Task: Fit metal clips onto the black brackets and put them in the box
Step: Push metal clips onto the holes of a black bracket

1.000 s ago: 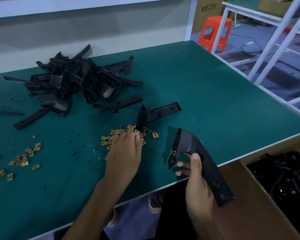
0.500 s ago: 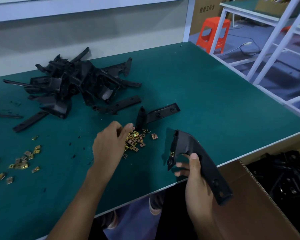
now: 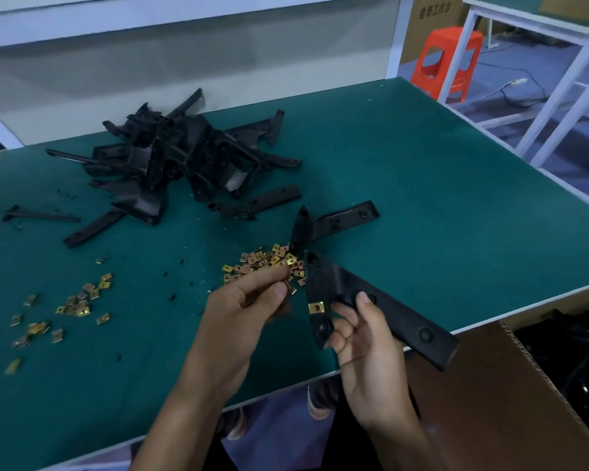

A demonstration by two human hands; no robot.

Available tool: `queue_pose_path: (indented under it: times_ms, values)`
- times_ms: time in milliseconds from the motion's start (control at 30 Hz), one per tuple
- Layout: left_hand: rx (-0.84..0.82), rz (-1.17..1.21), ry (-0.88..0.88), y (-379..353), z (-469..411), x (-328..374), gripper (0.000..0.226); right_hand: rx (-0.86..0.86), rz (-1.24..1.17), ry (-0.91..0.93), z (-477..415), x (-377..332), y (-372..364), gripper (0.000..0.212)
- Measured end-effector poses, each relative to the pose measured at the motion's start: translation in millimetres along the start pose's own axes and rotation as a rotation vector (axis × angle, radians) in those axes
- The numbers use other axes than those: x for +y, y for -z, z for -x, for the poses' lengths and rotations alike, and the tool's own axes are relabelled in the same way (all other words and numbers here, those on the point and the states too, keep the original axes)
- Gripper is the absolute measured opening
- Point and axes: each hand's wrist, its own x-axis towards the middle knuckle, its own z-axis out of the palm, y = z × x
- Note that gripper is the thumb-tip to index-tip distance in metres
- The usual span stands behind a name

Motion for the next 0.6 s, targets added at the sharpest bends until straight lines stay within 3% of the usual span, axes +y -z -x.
queue_pose_path:
  times_ms: [67, 267, 367, 600]
  values:
    - [-0.008, 0.079, 0.026, -2.3, 5.0, 2.4, 0.025, -0.041, 0.004, -0.019, 2.2, 3.1, -2.3, 0.033]
    - [-0.011, 0.16, 0.032, -2.2, 9.4, 5.4, 0.027, -0.076, 0.0, -0.075, 4.3, 9.8, -2.3, 0.025]
    - [-0.009, 0.217, 0.063, 2.1, 8.6, 7.8, 0.034, -0.118, 0.03, -0.076, 3.6, 9.5, -1.1, 0.035]
    - [-0.013, 0.209, 0.114, 6.7, 6.2, 14.3, 0.034, -0.158, 0.126, -0.058, 4.5, 10.9, 0.7, 0.038]
